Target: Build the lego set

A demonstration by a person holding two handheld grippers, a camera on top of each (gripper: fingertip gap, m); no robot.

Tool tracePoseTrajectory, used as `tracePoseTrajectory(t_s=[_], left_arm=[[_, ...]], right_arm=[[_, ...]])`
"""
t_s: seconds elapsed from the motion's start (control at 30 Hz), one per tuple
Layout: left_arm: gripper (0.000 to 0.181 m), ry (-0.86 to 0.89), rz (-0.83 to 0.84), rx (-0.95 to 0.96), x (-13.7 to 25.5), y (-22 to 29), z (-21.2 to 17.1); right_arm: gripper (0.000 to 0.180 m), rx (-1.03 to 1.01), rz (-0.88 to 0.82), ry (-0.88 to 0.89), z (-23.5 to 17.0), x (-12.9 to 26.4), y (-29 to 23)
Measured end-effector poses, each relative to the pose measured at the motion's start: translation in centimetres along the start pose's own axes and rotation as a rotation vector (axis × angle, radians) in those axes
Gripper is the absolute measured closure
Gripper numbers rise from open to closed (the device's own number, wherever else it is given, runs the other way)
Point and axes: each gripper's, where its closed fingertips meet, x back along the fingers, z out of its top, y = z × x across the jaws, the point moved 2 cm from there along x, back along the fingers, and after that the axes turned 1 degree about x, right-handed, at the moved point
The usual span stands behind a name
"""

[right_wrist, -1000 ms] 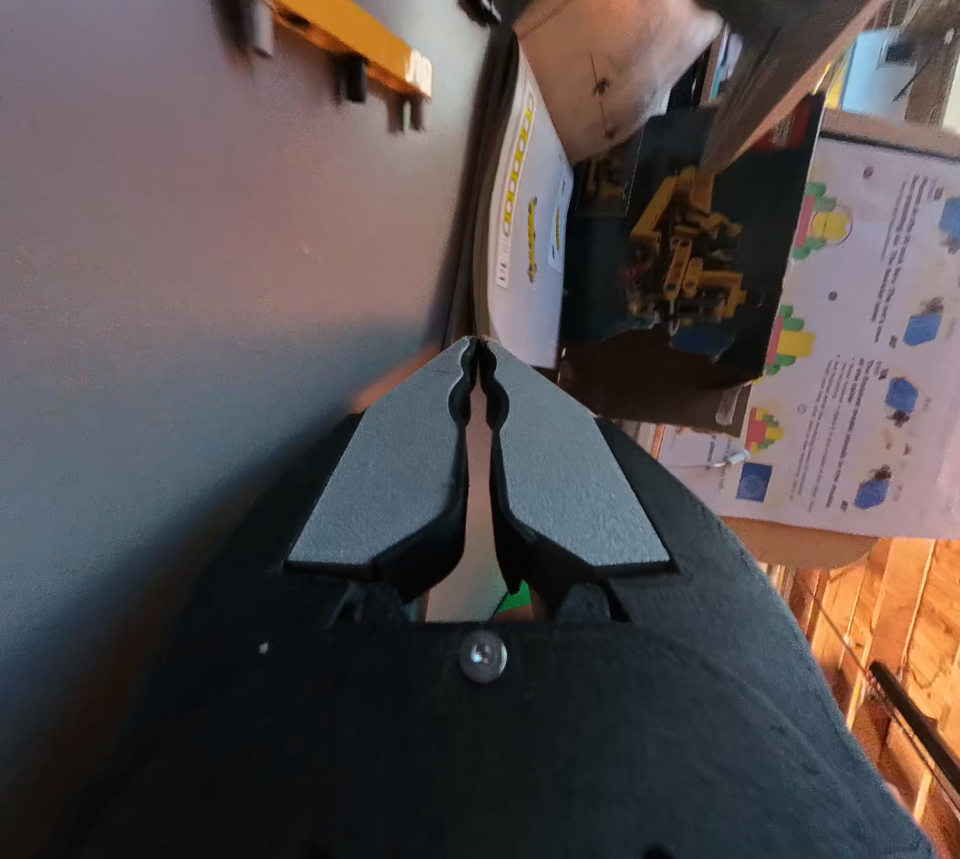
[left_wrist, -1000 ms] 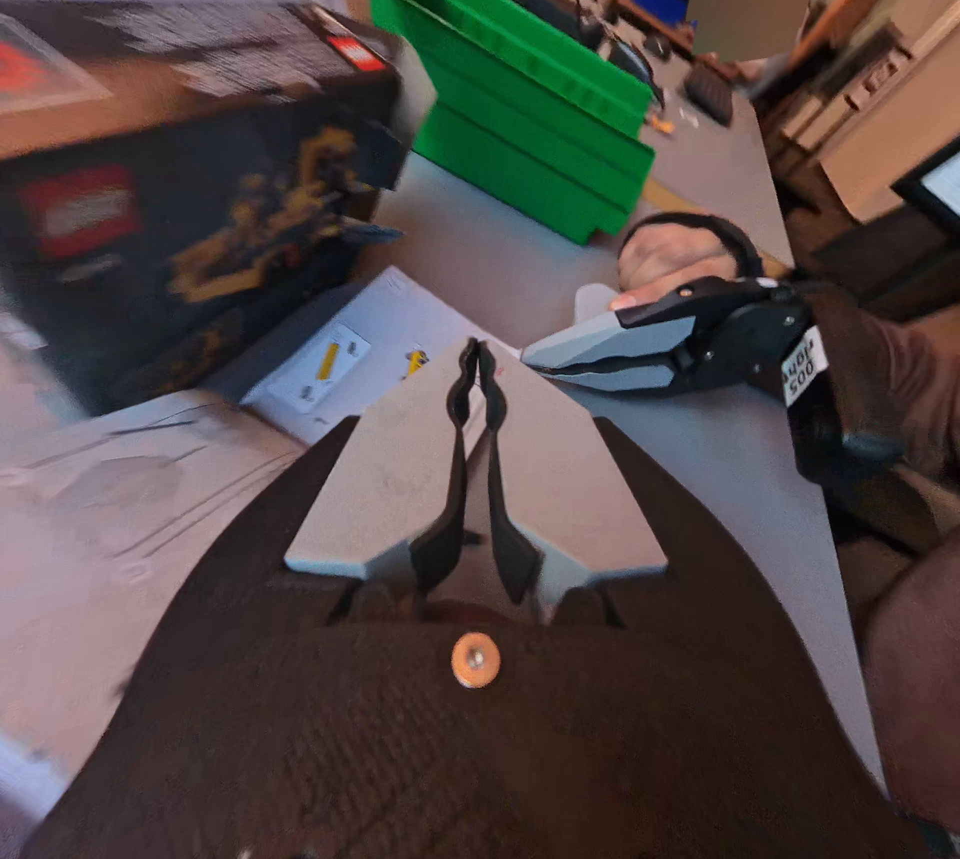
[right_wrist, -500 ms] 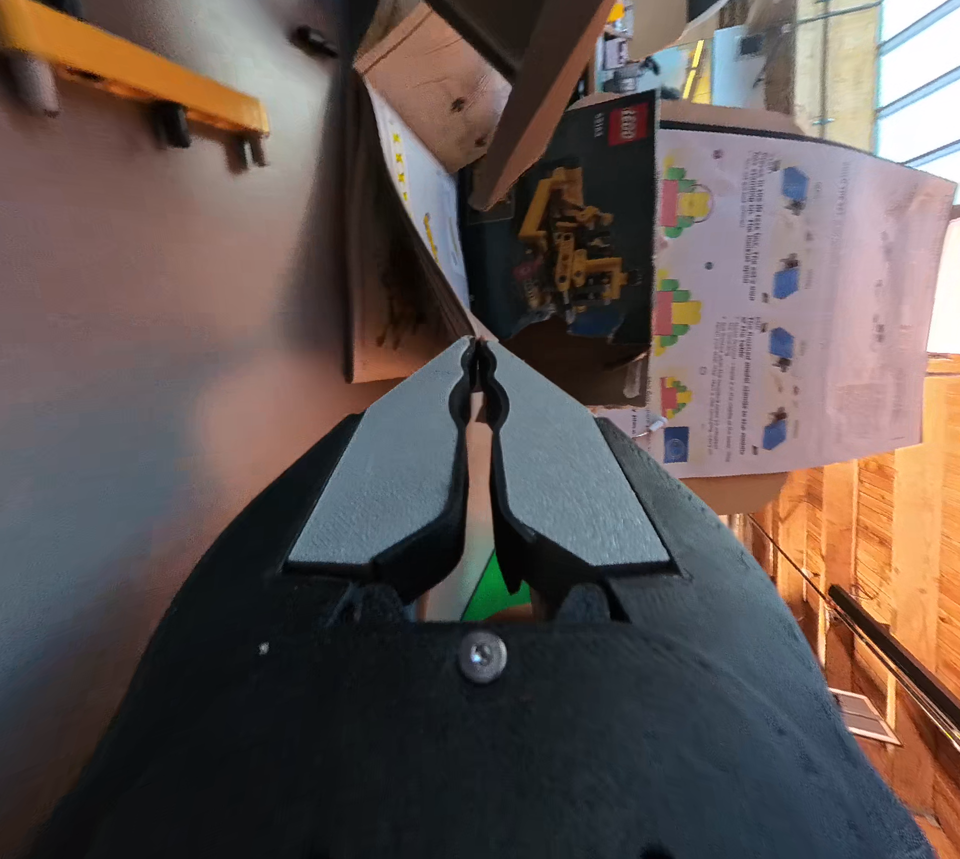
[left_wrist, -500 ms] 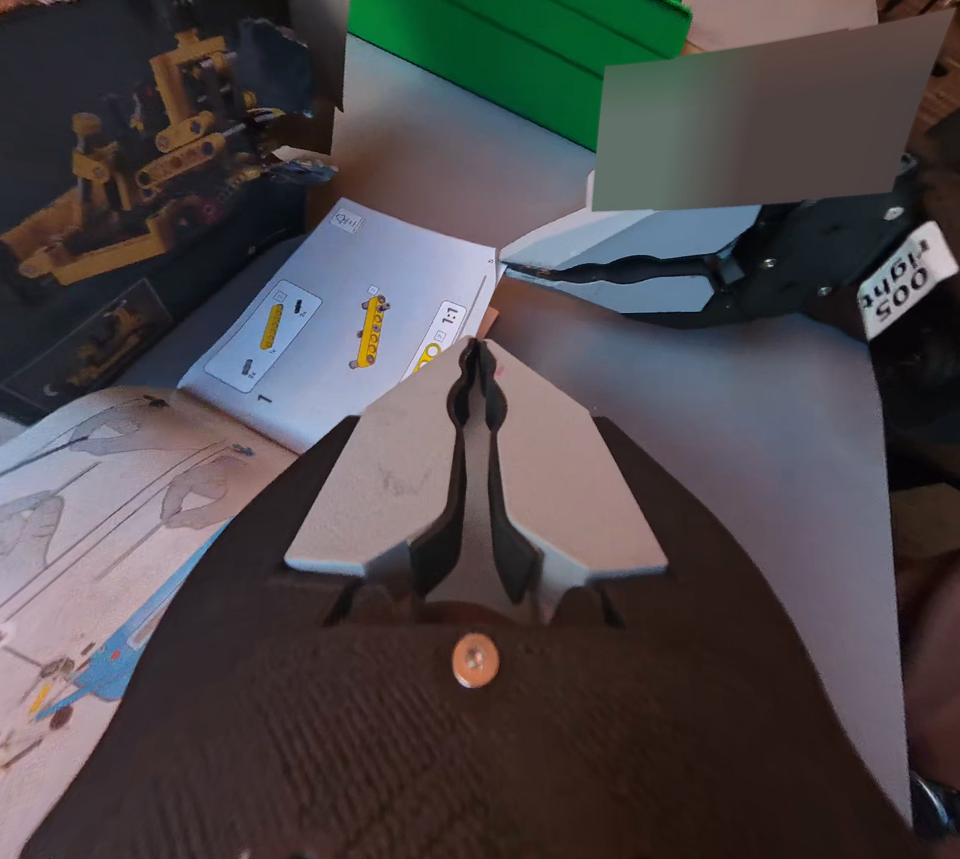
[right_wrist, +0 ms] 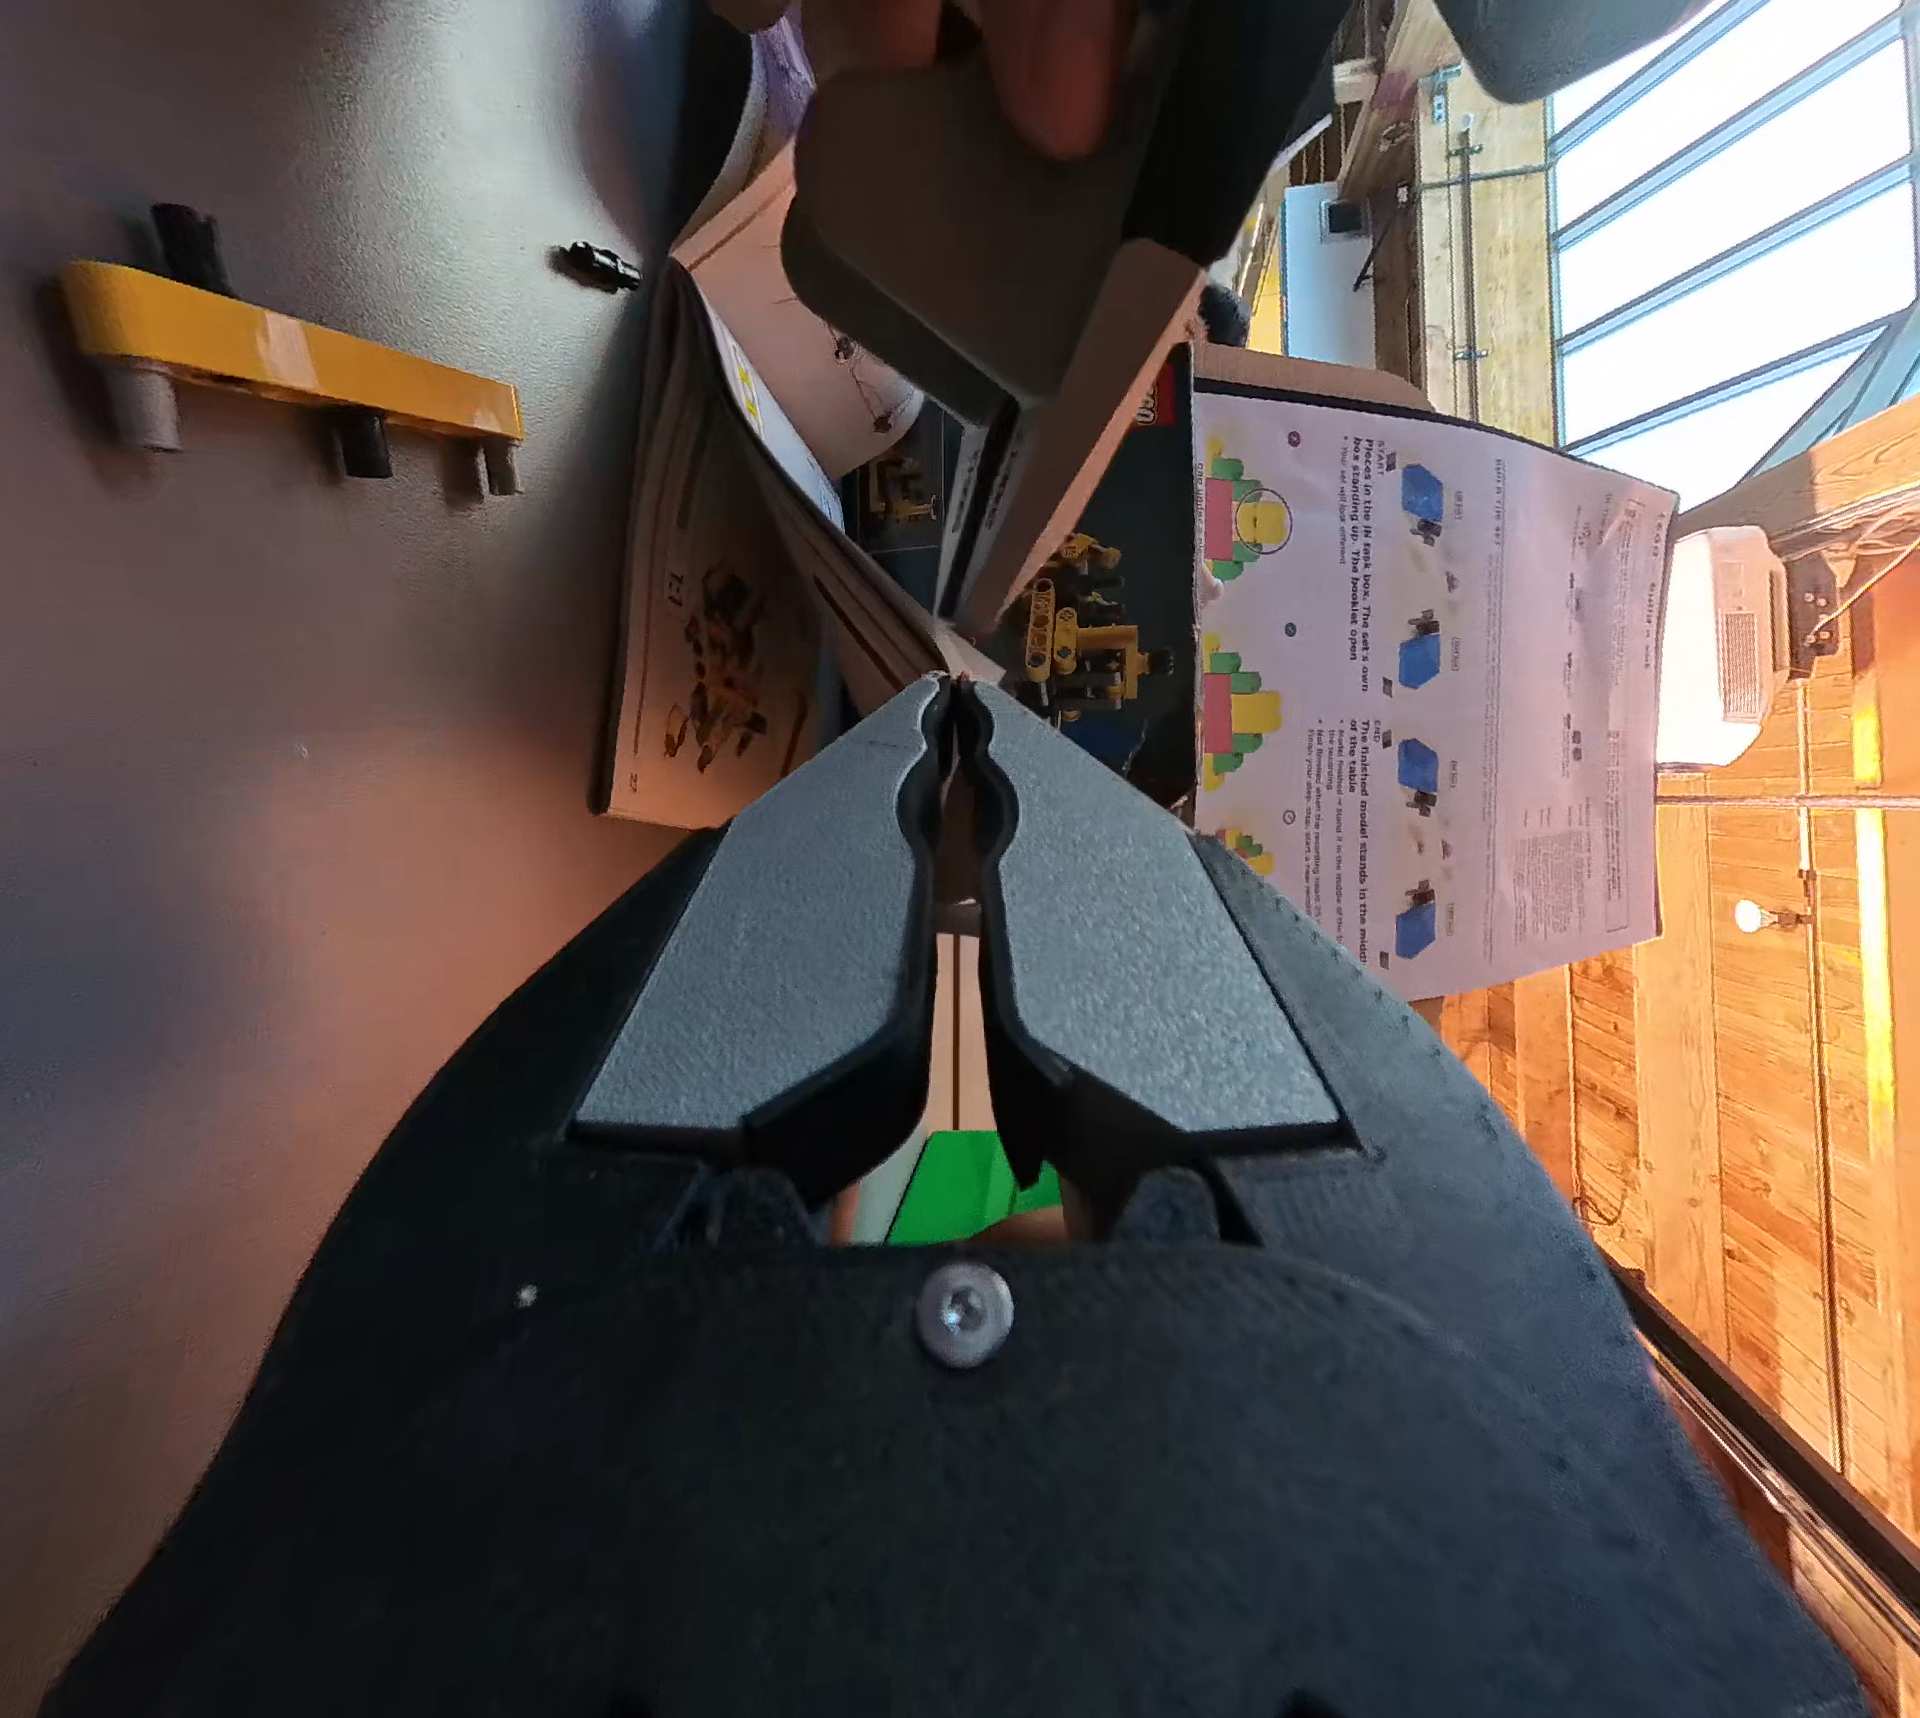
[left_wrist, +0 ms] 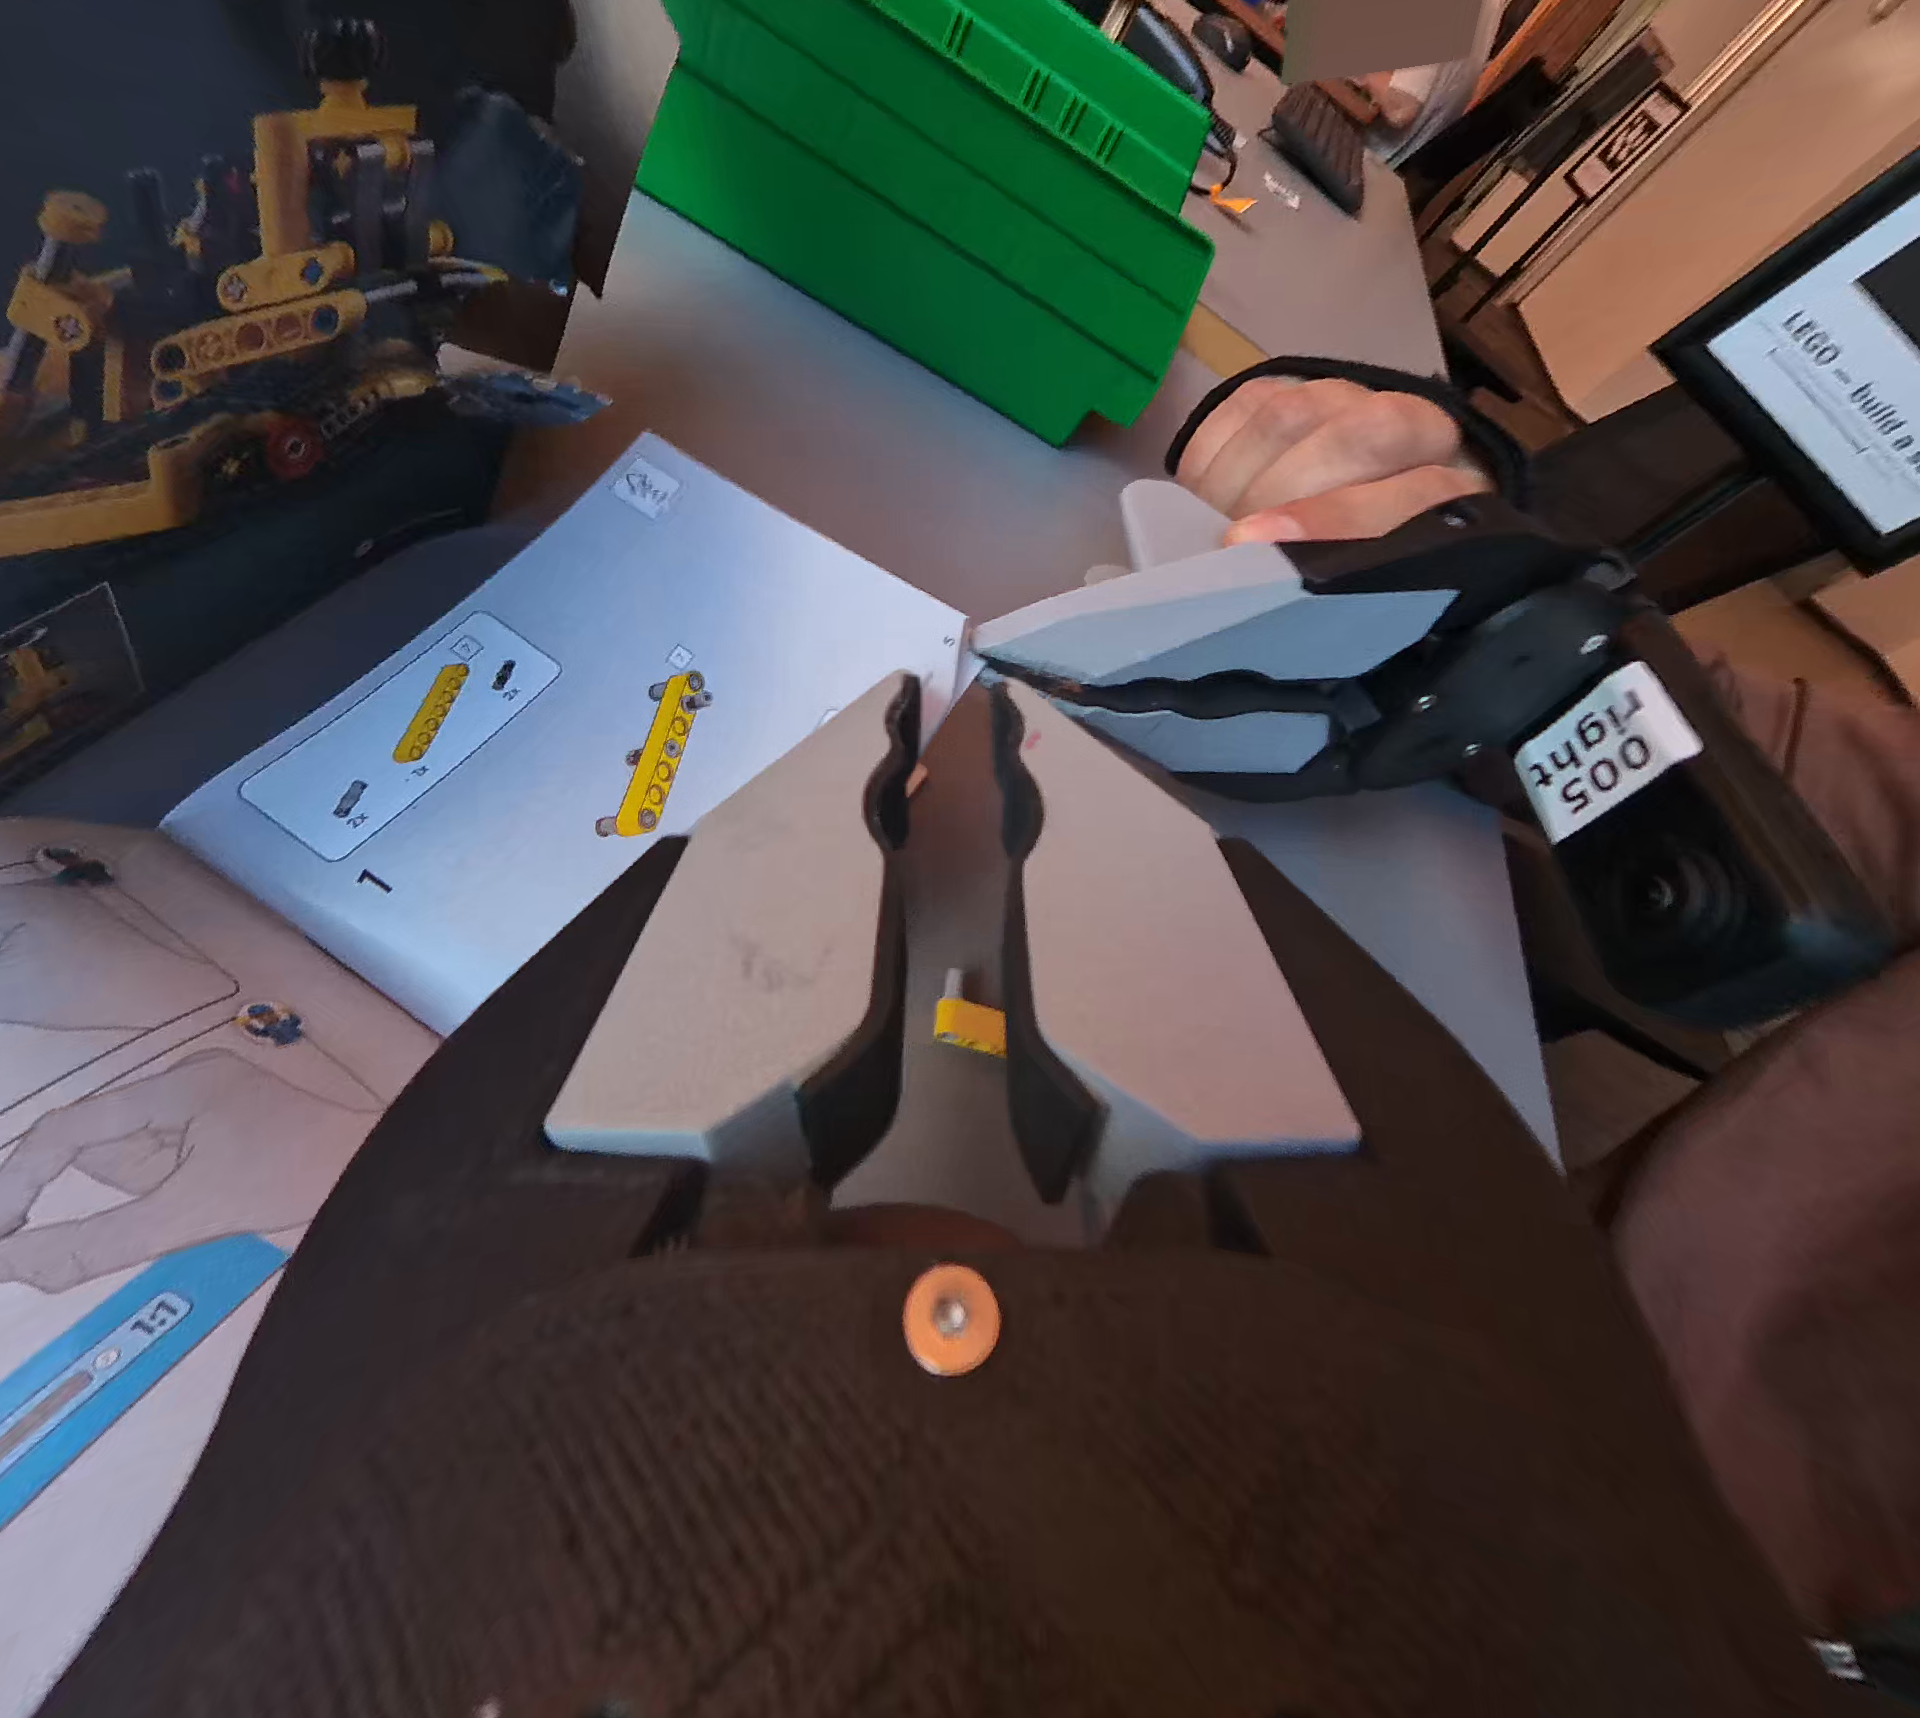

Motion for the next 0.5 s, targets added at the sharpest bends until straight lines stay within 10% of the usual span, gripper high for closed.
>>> tracePoseTrajectory(t_s=[0.5], left_arm=[[0.170,-0.012,0.005,-0.019,-0.75,-0.25,-0.17]], right_arm=[[0.180,0.016,0.014,0.009,0.27,0.08,-0.24]])
